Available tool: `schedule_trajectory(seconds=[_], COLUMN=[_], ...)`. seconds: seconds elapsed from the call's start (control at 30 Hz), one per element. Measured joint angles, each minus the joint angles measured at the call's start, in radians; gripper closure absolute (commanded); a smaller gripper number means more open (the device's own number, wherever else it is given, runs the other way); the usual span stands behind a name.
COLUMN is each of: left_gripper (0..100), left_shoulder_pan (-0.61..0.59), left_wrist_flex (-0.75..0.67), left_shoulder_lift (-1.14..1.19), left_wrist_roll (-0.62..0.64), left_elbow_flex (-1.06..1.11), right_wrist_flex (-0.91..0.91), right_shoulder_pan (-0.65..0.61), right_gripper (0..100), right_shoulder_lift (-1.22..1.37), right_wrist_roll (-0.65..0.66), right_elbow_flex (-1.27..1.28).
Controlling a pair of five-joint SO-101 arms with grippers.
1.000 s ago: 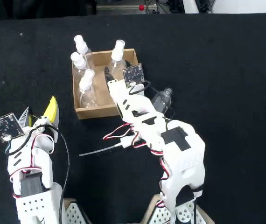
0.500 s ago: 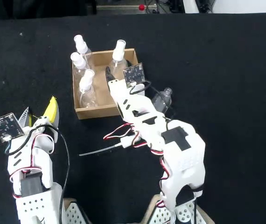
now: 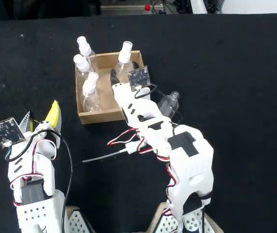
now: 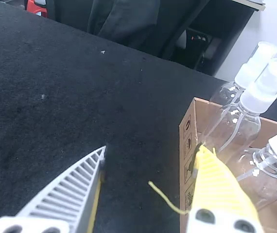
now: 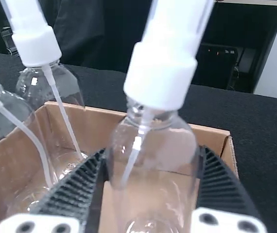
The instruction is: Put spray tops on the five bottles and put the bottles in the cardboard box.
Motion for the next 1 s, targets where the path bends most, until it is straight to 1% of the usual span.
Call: schedule_trajectory(seconds=[0.77,1.0], left_gripper=[73,73], left_shoulder_pan=[0.0,0.0], left_wrist_flex=[0.0,0.0], left_shoulder_lift=[0.0,0.0], left_wrist_roll=[0.0,0.0], left_elbow_flex=[0.0,0.0], right_wrist_flex=[-0.002,-0.002], right_shoulder_pan=[-0.002,0.002], right_gripper=[77.9,78.2], right_shoulder_lift=[-0.034,-0.164], right_wrist_roll=[0.0,0.0], right_elbow_flex=[0.072,0.155])
